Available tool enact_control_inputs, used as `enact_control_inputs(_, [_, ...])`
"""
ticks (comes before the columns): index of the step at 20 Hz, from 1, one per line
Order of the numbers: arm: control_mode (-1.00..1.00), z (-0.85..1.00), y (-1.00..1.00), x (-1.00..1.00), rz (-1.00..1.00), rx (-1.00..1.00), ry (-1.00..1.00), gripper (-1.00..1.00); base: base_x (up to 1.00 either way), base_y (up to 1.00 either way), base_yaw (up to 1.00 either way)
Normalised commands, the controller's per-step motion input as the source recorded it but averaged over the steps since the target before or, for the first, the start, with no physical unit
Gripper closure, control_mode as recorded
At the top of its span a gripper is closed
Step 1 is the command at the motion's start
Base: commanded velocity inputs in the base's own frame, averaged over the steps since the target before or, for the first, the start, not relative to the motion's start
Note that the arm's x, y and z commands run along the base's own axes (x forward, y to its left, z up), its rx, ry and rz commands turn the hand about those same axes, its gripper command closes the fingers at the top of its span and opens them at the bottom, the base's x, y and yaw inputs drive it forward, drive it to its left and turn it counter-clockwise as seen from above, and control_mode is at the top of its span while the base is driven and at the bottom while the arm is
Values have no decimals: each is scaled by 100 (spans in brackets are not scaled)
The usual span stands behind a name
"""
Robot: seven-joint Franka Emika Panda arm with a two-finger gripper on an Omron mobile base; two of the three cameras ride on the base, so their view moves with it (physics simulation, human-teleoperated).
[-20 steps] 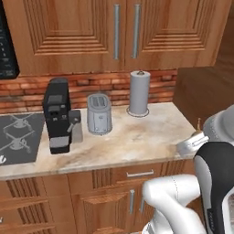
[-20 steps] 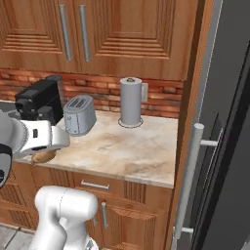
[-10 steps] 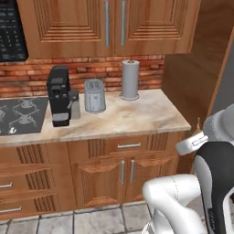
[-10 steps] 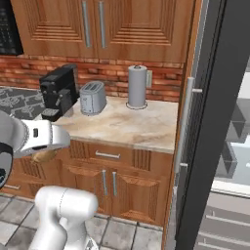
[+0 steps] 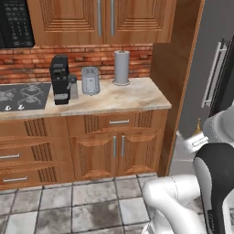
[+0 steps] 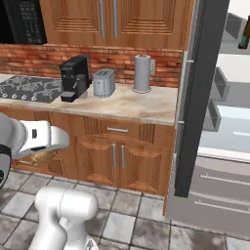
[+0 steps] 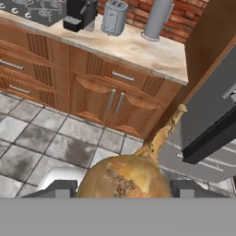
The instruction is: Place the beer and liquor on the top shelf of the fridge to keep them out of children's reach, and place the onion on lower shelves for easy access.
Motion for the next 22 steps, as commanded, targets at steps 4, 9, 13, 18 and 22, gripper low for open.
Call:
enact_control_inputs(4, [100,0,0,0,0,0,0,100,-77,-36,0])
enact_control_inputs(9, [100,0,0,0,0,0,0,100,-53,-52,0])
enact_control_inputs(13, [100,0,0,0,0,0,0,100,-14,-82,-4])
enact_control_inputs(18, [100,0,0,0,0,0,0,100,0,-87,-4])
enact_control_inputs(22, [100,0,0,0,0,0,0,100,0,-85,-2])
